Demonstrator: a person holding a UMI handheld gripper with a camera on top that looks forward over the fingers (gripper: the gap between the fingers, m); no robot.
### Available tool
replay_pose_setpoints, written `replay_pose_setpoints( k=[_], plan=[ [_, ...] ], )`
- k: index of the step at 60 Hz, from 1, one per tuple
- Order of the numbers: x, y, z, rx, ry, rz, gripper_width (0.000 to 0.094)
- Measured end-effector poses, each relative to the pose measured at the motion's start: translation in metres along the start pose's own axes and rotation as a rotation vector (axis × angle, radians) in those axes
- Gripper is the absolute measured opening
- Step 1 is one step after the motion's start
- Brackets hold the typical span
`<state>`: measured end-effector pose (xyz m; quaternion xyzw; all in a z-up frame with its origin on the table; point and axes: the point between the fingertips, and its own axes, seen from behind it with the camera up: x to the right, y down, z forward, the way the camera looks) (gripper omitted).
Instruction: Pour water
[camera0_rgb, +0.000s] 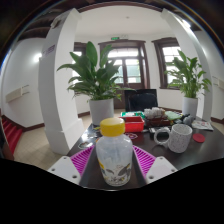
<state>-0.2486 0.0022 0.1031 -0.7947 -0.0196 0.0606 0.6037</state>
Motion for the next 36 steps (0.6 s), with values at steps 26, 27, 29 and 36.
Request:
replay_pose_setpoints(
  k=[26, 27, 29, 36],
  plan=[
    [0.017, -0.003, 0.01, 0.006, 0.031, 0.0, 0.0467],
    [0.018, -0.003, 0.011, 0.005, 0.03, 0.0, 0.0466],
    [0.02, -0.001, 0.014, 0.005, 0.027, 0.007, 0.0467],
    [0.035, -0.018, 0.011, -0.015, 0.029, 0.08, 0.0466]
  ],
)
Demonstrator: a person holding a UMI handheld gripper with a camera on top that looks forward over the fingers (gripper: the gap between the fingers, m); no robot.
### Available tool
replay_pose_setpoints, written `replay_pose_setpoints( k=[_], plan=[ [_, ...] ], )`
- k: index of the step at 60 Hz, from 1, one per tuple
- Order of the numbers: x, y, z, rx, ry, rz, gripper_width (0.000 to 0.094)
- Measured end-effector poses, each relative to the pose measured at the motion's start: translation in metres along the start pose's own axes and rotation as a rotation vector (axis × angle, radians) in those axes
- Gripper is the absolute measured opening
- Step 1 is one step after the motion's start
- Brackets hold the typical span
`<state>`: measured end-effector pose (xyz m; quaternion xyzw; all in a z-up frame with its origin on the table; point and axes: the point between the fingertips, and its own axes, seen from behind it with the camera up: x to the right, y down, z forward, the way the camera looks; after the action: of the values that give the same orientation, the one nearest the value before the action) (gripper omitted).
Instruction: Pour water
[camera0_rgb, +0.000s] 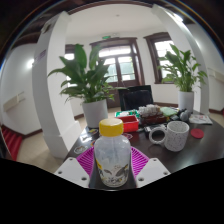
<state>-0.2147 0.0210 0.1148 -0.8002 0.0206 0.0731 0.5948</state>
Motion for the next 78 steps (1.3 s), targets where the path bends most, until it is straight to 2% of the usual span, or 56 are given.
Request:
replay_pose_setpoints(
  k=[7, 8, 15, 20, 23, 28, 29, 30, 39, 49, 56, 65, 73, 74, 78],
  plan=[
    [0.015, -0.035, 0.005, 0.036, -0.009, 0.207, 0.0466],
    [0.012, -0.027, 0.014, 0.056, -0.014, 0.247, 0.0465],
    [0.03, -0.073, 0.025, 0.115, -0.058, 0.59, 0.0467],
    [0.051, -0.084, 0.029, 0.199, -0.108, 0.863, 0.0465],
    [0.048, -0.083, 0.035, 0.207, -0.14, 1.033, 0.0466],
    [0.069, -0.11, 0.027, 0.265, -0.182, 1.279, 0.0466],
    [0.069, -0.097, 0.029, 0.267, -0.188, 1.316, 0.0468],
    [0.073, -0.109, 0.027, 0.274, -0.193, 1.361, 0.0467],
    [0.086, -0.106, 0.022, 0.33, -0.239, 1.664, 0.0461],
    [0.081, -0.083, 0.015, 0.334, -0.255, 1.92, 0.0467],
    [0.076, -0.061, 0.004, 0.345, -0.252, 2.036, 0.0472],
    [0.06, -0.044, -0.022, 0.317, -0.232, 2.033, 0.0466],
    [0.045, -0.057, -0.06, 0.327, -0.238, 1.926, 0.0465],
    [0.052, -0.062, -0.047, 0.314, -0.233, 1.89, 0.0466],
    [0.035, -0.071, -0.087, 0.305, -0.221, 1.701, 0.0468]
  ],
)
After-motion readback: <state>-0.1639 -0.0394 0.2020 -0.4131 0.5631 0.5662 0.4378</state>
